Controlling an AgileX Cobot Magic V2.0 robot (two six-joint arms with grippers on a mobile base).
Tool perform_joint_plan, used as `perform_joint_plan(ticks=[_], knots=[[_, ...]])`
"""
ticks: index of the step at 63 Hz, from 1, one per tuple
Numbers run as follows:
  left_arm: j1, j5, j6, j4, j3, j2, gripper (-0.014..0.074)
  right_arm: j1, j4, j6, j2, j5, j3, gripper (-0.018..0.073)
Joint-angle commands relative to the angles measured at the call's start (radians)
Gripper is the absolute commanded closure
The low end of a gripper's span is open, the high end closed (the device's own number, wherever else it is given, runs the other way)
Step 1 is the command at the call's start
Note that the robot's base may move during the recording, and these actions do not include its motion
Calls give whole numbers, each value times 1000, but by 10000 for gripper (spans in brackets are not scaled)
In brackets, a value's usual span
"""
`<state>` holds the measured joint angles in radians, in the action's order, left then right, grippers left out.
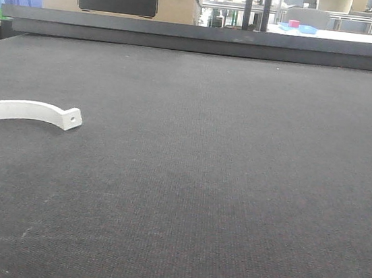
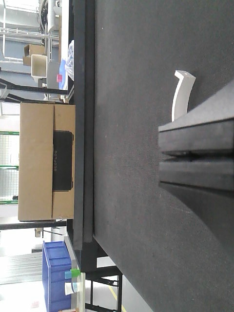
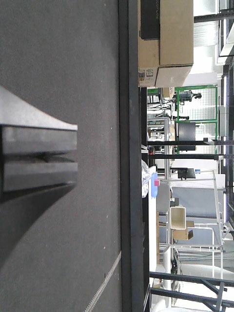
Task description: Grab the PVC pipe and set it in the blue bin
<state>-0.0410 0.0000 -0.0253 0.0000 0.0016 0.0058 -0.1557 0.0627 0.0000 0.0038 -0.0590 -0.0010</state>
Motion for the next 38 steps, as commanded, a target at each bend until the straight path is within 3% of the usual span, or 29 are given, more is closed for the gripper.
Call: perform_joint_plan(ticks=[1,38], knots=[[-2,-17,6,0,-2,-6,707,-5,-1,-8,-4,-27,1,727],[-2,-17,6,0,-2,-6,707,-5,-1,-8,-4,-27,1,727]])
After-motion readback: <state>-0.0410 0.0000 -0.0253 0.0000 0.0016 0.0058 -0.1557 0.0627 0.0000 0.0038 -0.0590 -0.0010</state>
